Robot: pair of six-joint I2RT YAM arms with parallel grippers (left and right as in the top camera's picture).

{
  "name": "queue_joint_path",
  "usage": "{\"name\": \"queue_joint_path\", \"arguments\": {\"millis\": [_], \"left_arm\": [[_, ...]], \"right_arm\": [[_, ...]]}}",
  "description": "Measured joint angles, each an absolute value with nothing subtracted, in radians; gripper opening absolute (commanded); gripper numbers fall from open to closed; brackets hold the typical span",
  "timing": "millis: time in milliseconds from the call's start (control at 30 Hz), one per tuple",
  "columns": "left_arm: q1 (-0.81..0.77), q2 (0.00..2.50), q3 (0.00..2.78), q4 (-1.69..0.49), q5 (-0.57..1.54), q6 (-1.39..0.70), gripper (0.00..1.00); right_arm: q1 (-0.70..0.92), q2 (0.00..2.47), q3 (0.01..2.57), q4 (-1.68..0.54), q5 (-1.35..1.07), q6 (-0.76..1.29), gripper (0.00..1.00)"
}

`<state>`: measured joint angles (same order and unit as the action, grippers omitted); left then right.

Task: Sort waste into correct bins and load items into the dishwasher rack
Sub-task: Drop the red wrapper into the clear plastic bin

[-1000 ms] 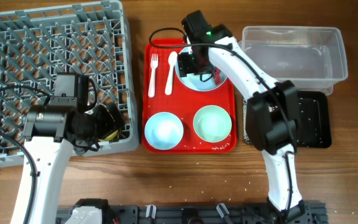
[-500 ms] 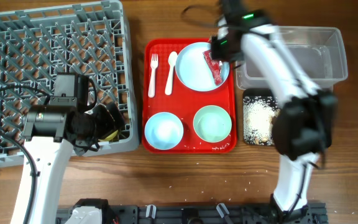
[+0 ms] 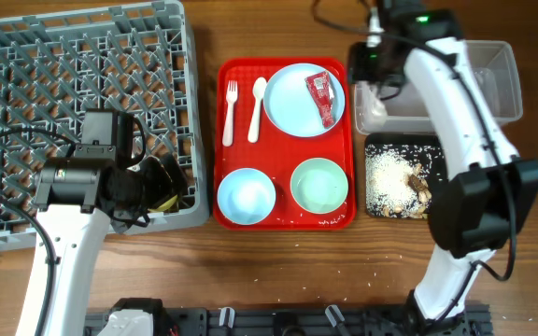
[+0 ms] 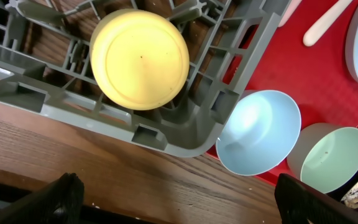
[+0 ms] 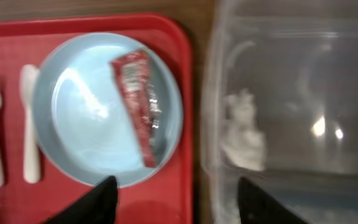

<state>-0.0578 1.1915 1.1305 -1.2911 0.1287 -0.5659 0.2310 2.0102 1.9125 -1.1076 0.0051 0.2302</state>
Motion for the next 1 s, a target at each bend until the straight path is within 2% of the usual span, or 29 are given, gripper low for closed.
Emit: {"name": "queue_joint_path", "arguments": {"millis": [33, 100, 233, 333, 367, 467, 600, 633, 700, 733, 900, 1000], "left_arm": [[-0.058, 1.192, 1.131, -1.291, 0.129, -0.566, 1.00], [-0.058, 1.192, 1.131, -1.291, 0.129, -0.566, 1.00], [-0.058, 1.192, 1.131, -1.291, 0.129, -0.566, 1.00], [-0.058, 1.192, 1.131, -1.291, 0.129, -0.566, 1.00], [-0.058, 1.192, 1.131, -1.291, 0.129, -0.566, 1.00], [-0.058, 1.192, 1.131, -1.291, 0.129, -0.566, 1.00], [-0.058, 1.192, 1.131, -1.291, 0.129, -0.566, 1.00], [-0.058, 1.192, 1.131, -1.291, 0.129, -0.566, 1.00], [-0.058, 1.192, 1.131, -1.291, 0.129, -0.566, 1.00], [-0.058, 1.192, 1.131, -1.291, 0.129, -0.566, 1.00], [-0.058, 1.192, 1.131, -1.291, 0.129, -0.566, 1.00], [-0.058, 1.192, 1.131, -1.291, 0.129, -0.566, 1.00]], "right_arm": [[0.267, 2.010, 1.911, -1.082, 0.009, 0.228, 0.65], [0.339, 2.014, 1.911, -1.011, 0.044, 0.222, 0.69], [0.432, 2.128, 1.911, -0.922, 0.186, 0.218, 0.68], [0.407, 2.230, 1.911, -0.926, 0.218, 0.222, 0.68], [0.395, 2.264, 1.911, -0.931, 0.222, 0.222, 0.65], [0.377, 2.320, 1.905, -0.942, 0.221, 0.226, 0.45], [0.378, 2.325, 1.905, -0.983, 0.118, 0.256, 0.33], [0.378, 2.329, 1.905, -1.000, 0.099, 0.282, 0.20], [0.378, 2.349, 1.905, -1.016, 0.076, 0.306, 0.08], [0.378, 2.350, 1.906, -1.021, 0.062, 0.319, 0.05], [0.378, 2.318, 1.906, -1.040, 0.004, 0.325, 0.04], [0.327, 2.128, 1.904, -1.051, -0.013, 0.325, 0.04]]}}
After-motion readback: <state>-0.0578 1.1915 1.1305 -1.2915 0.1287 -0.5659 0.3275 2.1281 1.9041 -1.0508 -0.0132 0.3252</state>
